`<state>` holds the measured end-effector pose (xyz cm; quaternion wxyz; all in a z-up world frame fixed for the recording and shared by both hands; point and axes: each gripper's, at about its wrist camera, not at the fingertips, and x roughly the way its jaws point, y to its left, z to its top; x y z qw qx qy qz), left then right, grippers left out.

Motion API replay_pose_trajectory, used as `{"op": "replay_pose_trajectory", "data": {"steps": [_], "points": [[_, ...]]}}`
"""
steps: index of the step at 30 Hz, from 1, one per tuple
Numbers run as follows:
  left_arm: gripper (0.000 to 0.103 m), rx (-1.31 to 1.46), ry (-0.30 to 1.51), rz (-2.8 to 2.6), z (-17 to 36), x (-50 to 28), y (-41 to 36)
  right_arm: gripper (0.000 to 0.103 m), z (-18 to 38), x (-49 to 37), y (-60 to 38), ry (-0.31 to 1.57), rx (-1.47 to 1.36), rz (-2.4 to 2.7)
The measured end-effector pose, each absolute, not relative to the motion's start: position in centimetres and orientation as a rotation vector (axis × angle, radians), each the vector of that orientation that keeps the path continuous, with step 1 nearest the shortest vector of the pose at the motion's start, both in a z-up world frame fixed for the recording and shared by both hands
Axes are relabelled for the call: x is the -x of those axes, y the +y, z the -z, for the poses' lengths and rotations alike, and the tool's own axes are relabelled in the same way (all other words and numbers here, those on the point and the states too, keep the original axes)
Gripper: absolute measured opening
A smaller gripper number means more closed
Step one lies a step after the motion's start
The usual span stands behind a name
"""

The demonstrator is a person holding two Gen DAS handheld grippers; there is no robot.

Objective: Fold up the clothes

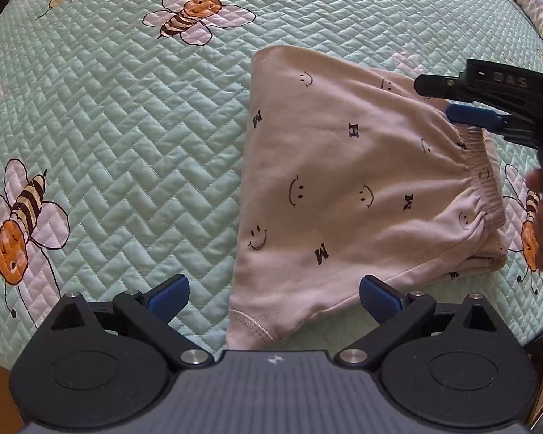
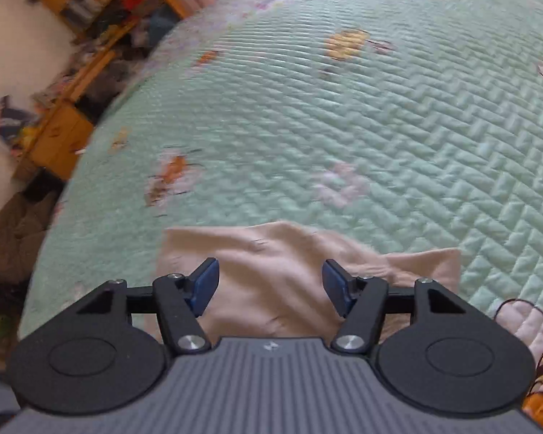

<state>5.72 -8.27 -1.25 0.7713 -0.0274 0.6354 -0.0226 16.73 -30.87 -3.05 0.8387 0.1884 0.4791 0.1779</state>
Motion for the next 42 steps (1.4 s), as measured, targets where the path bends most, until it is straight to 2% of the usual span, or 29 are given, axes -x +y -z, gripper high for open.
{"op": "replay_pose_trajectory", "data": {"steps": [3,7,10,14,19,23,27,28,31,37,42], "points": [[0.101,0.059,1.379,0.047,1.2,-6.0,-8.1,0.059,4.6,-17.7,-31.6,1.024,-0.426,-0.346],[0.101,0.059,1.372,0.049,0.9,-5.6,-8.3,0.061,1.7,-14.5,-31.6,0.942,-0.404,-0.399],[0.101,0.059,1.367,0.050,0.7,-5.4,-8.3,0.061,0.7,-11.1,-32.0,0.956,-0.432,-0.452],[0.101,0.059,1.360,0.052,0.4,-5.0,-8.4,0.061,2.5,-7.8,-33.0,1.037,-0.431,-0.398],[0.101,0.049,1.350,0.059,0.1,-4.7,-8.8,0.056,4.3,-7.1,-33.9,1.064,-0.467,-0.370],[0.101,0.027,1.332,0.043,0.0,-4.8,-9.1,0.059,1.1,-6.5,-32.4,0.966,-0.353,-0.389],[0.101,-0.005,1.339,0.018,0.5,-5.3,-9.3,0.074,-1.5,-6.2,-29.4,0.900,-0.076,-0.267],[0.101,-0.007,1.347,0.017,0.7,-5.4,-9.4,0.075,-1.8,-6.4,-28.7,0.900,-0.010,-0.231],[0.101,-0.023,1.360,0.014,0.9,-5.5,-9.5,0.076,-2.1,-7.1,-27.4,0.946,0.067,-0.215],[0.101,0.012,1.397,0.033,1.1,-6.1,-9.1,0.076,-1.8,-8.2,-27.1,1.065,0.037,-0.218],[0.101,0.042,1.413,0.054,1.1,-6.6,-9.1,0.076,-2.1,-7.5,-27.4,1.077,0.027,-0.203]]}}
